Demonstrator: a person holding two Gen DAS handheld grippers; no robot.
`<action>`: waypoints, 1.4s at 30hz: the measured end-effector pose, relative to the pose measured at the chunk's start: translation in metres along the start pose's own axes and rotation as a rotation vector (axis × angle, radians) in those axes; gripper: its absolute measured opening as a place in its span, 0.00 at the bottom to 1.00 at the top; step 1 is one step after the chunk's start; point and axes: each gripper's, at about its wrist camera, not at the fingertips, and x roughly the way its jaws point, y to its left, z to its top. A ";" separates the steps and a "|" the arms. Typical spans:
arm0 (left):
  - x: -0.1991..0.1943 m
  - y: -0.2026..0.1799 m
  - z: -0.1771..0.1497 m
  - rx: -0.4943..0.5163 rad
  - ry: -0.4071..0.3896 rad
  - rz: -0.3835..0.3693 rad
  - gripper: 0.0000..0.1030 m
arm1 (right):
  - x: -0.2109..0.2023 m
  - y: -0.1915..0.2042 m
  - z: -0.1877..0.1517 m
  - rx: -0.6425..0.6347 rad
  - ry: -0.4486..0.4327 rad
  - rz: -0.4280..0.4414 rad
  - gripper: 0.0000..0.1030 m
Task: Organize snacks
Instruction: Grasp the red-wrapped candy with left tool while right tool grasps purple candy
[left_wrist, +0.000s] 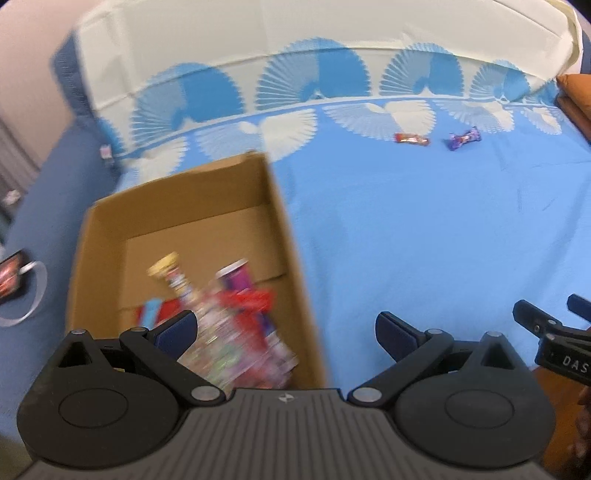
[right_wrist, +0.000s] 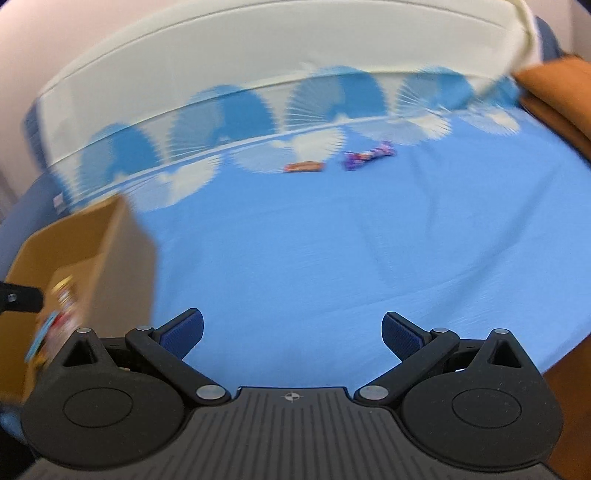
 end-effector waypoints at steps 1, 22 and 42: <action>0.009 -0.006 0.014 -0.003 0.013 -0.022 1.00 | 0.008 -0.012 0.007 0.025 -0.004 -0.012 0.99; 0.312 -0.171 0.281 -0.269 0.176 -0.217 1.00 | 0.298 -0.124 0.192 0.256 -0.148 -0.134 1.00; 0.341 -0.213 0.297 -0.117 0.206 -0.131 0.64 | 0.347 -0.125 0.185 -0.008 -0.092 -0.239 0.16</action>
